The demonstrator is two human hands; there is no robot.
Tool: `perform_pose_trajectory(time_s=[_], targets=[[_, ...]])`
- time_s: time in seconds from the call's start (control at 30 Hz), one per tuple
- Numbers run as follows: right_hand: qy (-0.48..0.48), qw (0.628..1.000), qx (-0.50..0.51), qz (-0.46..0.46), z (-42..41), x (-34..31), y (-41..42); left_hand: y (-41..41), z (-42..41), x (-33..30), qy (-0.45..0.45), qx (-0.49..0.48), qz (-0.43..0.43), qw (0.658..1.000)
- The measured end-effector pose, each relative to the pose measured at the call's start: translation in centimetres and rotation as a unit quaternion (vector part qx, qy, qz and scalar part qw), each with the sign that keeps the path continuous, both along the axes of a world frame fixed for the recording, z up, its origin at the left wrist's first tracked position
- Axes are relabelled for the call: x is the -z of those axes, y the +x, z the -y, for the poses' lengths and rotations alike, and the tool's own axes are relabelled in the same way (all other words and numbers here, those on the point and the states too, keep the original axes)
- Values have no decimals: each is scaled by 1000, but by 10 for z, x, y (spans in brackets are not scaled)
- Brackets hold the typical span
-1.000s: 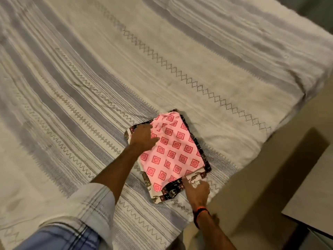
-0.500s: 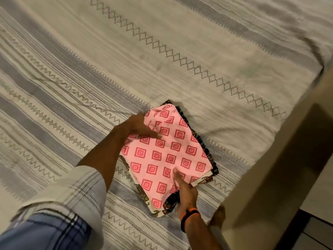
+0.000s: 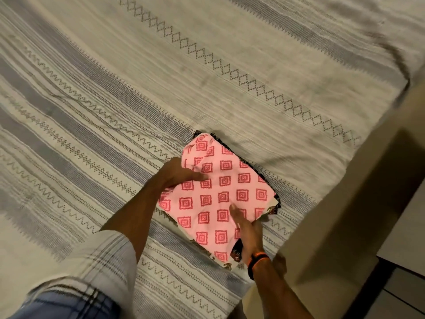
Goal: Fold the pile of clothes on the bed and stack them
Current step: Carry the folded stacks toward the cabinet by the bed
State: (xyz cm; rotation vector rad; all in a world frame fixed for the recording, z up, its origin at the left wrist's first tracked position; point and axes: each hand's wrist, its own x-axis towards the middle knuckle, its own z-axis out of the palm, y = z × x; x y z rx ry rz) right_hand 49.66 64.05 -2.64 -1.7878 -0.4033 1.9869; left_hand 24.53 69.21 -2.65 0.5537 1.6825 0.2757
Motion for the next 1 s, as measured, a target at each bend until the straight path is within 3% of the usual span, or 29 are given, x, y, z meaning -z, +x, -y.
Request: perform_pose_trajectory(time_s=[0.23, 0.53, 1.0], targets=[[74, 995, -65, 9, -9, -46, 33, 33, 38, -50, 20, -133, 29, 990], [126, 987, -80, 58, -26, -129, 80, 85, 43, -150, 80, -213, 33, 973], [243, 964, -20, 106, -96, -229, 220, 216, -51, -252, 193, -123, 83, 970]])
